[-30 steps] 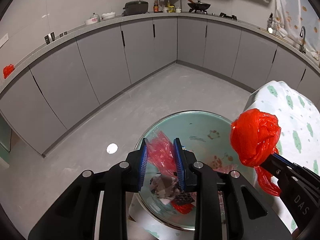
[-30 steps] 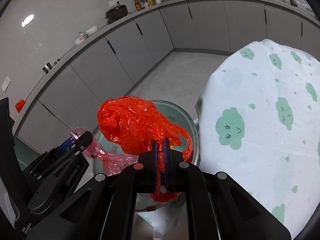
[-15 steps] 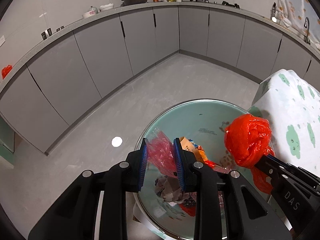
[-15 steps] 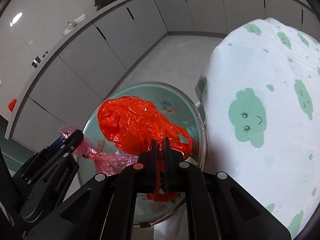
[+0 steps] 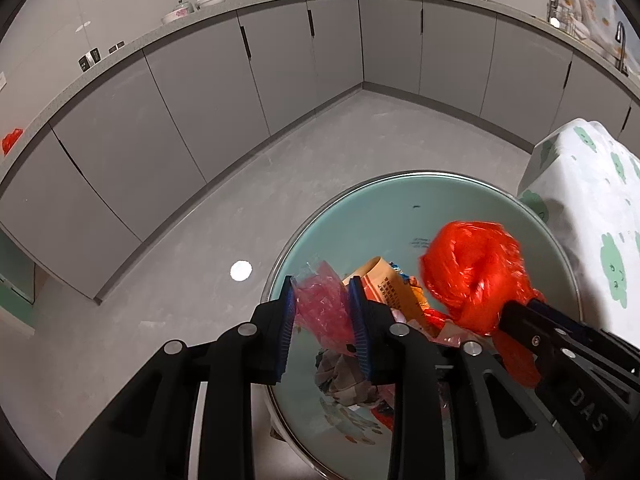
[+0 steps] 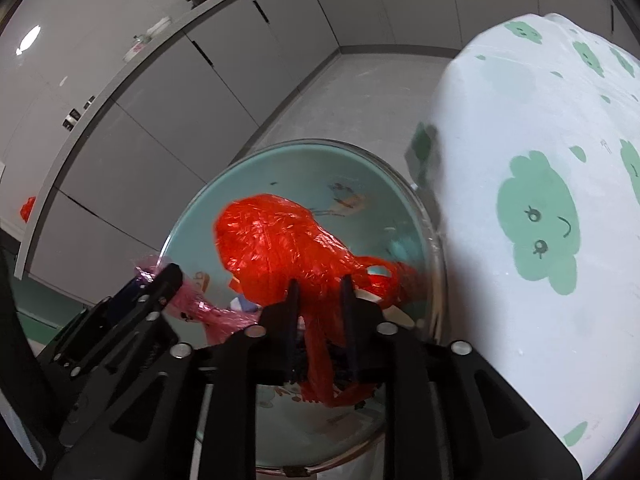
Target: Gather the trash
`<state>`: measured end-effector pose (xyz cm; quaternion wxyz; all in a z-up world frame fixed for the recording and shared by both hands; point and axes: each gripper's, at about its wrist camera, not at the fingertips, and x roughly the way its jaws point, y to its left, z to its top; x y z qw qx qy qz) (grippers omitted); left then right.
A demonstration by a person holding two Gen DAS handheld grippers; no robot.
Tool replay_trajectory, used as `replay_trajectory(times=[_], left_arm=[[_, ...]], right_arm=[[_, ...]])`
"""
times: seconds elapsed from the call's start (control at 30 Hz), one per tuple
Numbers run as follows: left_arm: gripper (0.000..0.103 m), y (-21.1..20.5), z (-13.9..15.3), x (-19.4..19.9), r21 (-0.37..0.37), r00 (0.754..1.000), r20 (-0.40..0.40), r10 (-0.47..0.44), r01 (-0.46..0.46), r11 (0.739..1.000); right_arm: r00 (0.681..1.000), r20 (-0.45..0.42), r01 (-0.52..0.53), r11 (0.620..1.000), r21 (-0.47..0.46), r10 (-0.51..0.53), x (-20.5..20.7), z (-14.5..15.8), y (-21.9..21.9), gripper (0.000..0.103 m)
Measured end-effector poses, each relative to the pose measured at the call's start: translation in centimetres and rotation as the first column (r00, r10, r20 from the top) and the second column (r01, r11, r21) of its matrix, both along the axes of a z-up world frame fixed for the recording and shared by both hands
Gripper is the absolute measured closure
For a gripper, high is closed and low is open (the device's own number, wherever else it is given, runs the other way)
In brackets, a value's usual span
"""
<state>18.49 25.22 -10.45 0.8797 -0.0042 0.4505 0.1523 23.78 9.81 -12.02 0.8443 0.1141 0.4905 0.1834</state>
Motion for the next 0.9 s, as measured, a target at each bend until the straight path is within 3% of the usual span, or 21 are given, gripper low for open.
replay_trajectory(times=[0.07,0.13,0.3,0.43,0.53,0.9], left_arm=[[0.067,0.1,-0.1,0.1,0.005,1.0,-0.004,0.004,-0.004,1.0],[0.053,0.2,0.1,0.1,0.007,1.0,0.003,0.009,-0.009,1.0],[0.035,0.4,0.8,-0.6,0.003,0.999,0.034,0.021,-0.021,1.0],[0.008,0.0,1.6,-1.9,0.013,0.995,0.091,0.047,-0.048,0.999],[0.006,-0.1,2.2,-2.7,0.0,0.991,0.118,0.068,-0.068,0.998],[0.006,-1.2,3.2,-6.3,-0.017,0.985,0.137,0.107,-0.105,0.994]], right_arm=[[1.0,0.006,-0.012,1.0,0.008,0.012,0.0,0.2,0.0,0.072],[1.0,0.018,-0.009,1.0,0.013,0.009,-0.3,0.6,-0.3,0.071],[0.997,0.079,-0.001,1.0,0.022,-0.001,-0.9,2.3,-1.5,0.068],[0.985,0.175,0.002,1.0,0.0,-0.002,-2.4,3.7,-2.4,0.067],[0.973,0.231,0.014,1.0,-0.022,-0.008,-3.7,3.9,-3.4,0.045],[0.966,0.259,0.013,0.998,-0.058,0.002,-5.9,3.4,-4.6,0.034]])
